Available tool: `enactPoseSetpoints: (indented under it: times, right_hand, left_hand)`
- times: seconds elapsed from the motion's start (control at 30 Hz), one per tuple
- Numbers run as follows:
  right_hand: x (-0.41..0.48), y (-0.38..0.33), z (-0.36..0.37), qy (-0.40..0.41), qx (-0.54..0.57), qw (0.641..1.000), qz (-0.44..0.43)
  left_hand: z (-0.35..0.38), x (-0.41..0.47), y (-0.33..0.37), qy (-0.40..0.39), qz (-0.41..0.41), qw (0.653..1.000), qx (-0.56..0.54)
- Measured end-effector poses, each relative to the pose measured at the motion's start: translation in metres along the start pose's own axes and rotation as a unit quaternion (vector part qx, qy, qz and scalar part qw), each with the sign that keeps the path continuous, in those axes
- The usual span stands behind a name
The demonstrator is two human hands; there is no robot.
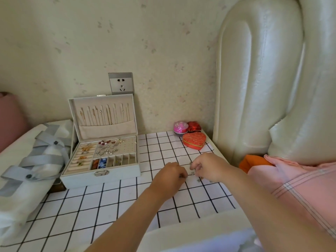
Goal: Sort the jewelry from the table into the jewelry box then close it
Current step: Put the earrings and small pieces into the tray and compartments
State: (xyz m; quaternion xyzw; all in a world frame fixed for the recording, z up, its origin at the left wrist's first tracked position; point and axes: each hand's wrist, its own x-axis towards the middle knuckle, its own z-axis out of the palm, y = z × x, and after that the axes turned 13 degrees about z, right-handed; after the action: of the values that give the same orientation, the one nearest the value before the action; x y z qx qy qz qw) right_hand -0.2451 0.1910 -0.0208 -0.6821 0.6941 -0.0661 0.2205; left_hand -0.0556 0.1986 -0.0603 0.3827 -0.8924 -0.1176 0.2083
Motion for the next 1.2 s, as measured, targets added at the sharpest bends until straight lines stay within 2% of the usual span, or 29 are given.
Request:
enactPoseSetpoints:
  times: [0.47, 0.6, 0.7, 0.83, 0.9, 1.03, 1.2]
  right_hand:
    - [-0.003, 0.004, -0.02, -0.047, 0.051, 0.998, 0.006]
    - [-0.002, 0.003, -0.015, -0.079, -0.012, 0.997, -0.008]
    - [0.0, 0.001, -0.014, -0.061, 0.036, 0.997, -0.01]
    - [0.012, 0.008, -0.013, 0.055, 0.041, 0.998, -0.007]
    - [0.019, 0.012, -0.008, 0.083, 0.034, 0.996, -0.009]
    - [0.03, 0.011, -0.003, 0.076, 0.011, 0.996, -0.035]
    - [0.034, 0.0, 0.001, 0.051, -0.07, 0.995, -0.046]
  left_hand:
    - [-0.003, 0.003, -0.004, -0.005, -0.045, 0.999, -0.001]
    - [-0.003, 0.004, -0.001, -0.005, -0.057, 0.998, -0.007]
    - [-0.003, 0.006, -0.002, 0.0, -0.068, 0.997, -0.019]
    - [-0.002, 0.008, -0.006, 0.01, -0.062, 0.998, -0.022]
    - [-0.001, 0.009, -0.009, 0.017, -0.055, 0.998, -0.023]
    - [0.001, 0.013, -0.013, 0.025, -0.052, 0.998, -0.027]
    - [-0.001, 0.015, -0.018, 0.027, -0.047, 0.998, -0.035]
